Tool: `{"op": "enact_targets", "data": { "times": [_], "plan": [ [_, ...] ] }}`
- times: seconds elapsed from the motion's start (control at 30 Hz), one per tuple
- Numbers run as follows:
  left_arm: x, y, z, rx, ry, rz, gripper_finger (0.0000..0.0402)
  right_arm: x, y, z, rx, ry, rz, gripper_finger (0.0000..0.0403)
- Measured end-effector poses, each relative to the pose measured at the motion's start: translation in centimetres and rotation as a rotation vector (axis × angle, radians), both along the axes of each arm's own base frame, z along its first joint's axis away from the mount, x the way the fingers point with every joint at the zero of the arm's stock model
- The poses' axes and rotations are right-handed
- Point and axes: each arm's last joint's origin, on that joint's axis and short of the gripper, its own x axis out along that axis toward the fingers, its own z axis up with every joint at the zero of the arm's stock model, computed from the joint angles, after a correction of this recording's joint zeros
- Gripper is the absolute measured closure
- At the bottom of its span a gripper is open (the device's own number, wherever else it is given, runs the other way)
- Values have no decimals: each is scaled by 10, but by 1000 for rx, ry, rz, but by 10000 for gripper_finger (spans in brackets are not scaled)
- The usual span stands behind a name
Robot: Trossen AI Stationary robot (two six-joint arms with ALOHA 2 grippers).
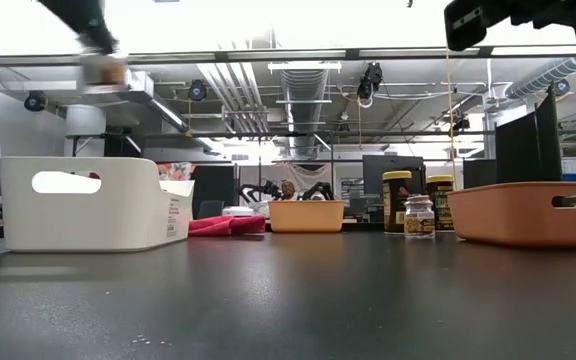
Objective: Sort spices by type
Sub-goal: Put the bottom transparent seasoning bottle into the white bin
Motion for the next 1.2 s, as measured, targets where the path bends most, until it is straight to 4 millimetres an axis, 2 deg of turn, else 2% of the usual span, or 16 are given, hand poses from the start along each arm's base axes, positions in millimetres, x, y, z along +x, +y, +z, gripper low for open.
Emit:
{"op": "enact_targets", "data": {
  "times": [0.2,0.37,0.6,0.73,0.87,1.2],
  "plan": [
    [2,44,13,-28,7,95,238,0,0,1,53,19,-6,390],
    [-3,69,10,-81,16,148,238,0,0,1,78,31,-9,390],
    [-9,85,-5,-214,-93,157,237,0,0,1,94,38,-10,390],
    [-17,95,-19,-293,-128,324,237,0,0,1,93,37,-10,390],
    [-21,105,-34,-295,-94,392,237,0,0,1,89,35,-10,390],
    [-6,116,-42,-299,-130,386,237,0,0,-1,93,50,-11,390]
  ]
}}
